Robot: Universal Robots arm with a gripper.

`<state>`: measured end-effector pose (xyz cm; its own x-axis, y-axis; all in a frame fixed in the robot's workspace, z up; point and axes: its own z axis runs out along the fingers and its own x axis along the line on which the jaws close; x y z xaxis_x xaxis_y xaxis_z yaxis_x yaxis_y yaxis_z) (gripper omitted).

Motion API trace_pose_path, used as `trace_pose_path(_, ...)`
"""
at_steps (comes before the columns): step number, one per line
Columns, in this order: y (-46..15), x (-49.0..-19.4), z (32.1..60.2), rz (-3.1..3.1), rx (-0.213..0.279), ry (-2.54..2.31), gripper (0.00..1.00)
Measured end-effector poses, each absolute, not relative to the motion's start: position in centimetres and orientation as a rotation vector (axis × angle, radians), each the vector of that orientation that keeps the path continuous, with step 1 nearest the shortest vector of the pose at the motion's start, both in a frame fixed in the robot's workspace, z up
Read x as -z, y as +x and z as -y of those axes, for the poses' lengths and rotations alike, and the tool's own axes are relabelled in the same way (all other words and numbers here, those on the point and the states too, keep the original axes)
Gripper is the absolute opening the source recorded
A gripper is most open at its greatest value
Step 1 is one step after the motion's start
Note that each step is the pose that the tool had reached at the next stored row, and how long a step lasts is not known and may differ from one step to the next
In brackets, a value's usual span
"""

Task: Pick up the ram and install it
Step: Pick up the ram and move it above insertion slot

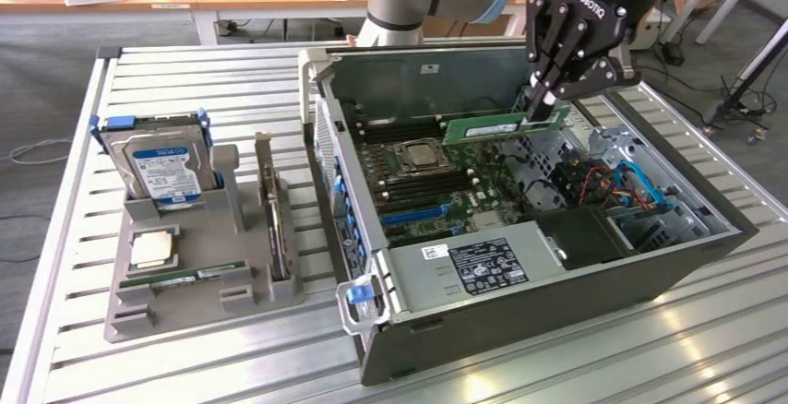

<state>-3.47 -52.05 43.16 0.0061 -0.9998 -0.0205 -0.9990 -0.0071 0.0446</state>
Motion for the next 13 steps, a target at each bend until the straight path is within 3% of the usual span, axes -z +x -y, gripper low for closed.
trace_pose_path(13, -3.30, -43.14, 51.52, 2.201, 0.072, 2.216, 0.12)
